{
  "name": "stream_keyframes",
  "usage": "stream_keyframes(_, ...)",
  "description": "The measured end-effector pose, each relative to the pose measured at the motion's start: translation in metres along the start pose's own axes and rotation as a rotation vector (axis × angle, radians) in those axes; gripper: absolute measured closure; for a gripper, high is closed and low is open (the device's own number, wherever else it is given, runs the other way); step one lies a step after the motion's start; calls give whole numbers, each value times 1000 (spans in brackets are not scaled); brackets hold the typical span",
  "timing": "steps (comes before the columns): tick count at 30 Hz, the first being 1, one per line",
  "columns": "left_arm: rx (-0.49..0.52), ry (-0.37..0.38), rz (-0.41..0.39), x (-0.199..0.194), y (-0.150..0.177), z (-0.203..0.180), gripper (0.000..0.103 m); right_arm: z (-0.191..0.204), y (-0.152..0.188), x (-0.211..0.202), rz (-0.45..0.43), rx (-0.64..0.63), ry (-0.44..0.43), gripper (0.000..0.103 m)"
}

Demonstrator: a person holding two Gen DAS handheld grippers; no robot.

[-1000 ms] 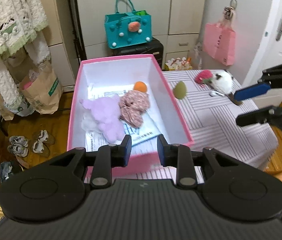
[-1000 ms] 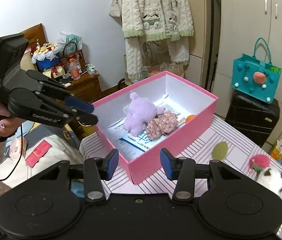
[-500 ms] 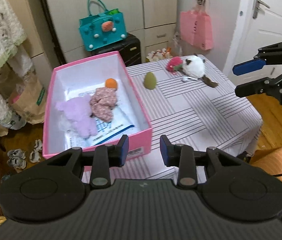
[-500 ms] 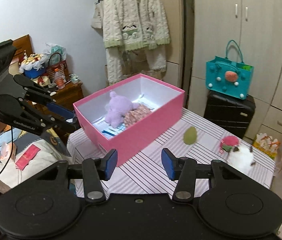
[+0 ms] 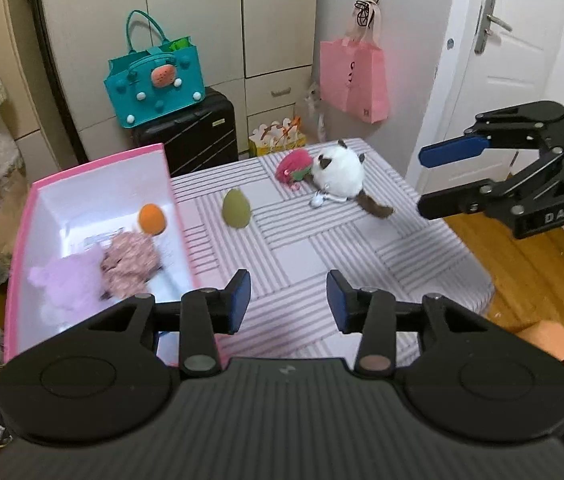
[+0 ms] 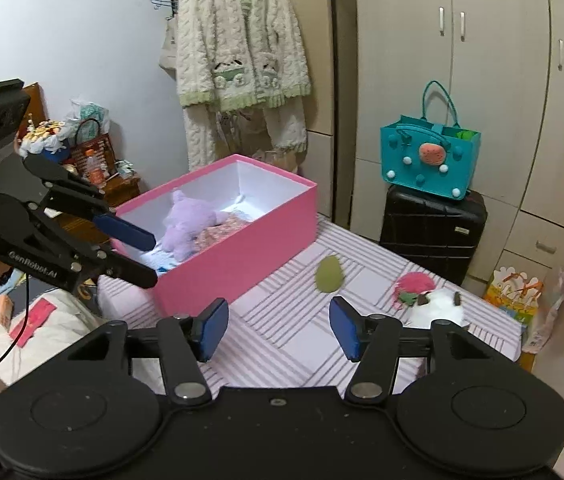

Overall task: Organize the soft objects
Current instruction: 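Withdraw both grippers from the pink box toward the green sponge and pink puff, then grasp the green egg sponge with the left gripper while the right gripper grasps the pink puff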

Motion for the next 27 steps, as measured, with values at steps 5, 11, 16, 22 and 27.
stream_keyframes(5, -19, 6, -24, 30, -12, -7, 62, -30, -4, 22, 20, -21, 30, 38)
stream_keyframes(11, -45, -27, -66, 62, -28, -7, 58, -65, -6, 50, 28, -21, 39, 38)
stream_keyframes(16, -79, -70, -98, 87, -34, -6, 58, -87, -3, 75, 9, -2, 57, 36)
stream_keyframes(22, -131, -90, -100, 120, -34, -5, 58, -106, 2, 106, 11, -22, 53, 35)
stream_keyframes(27, -194, -123, -128, 142, -28, -5, 57, -120, 4, 129, 20, -33, 62, 34)
Point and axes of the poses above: each gripper's, at about its wrist camera, not at the fingertips, and x roughly the way its jaws point, z to its left, y to its underside, the point moved 4 cm from there along x, roughly the way its jaws point, and after that the axes turned 4 degrees about -z, right-handed, at the moved point
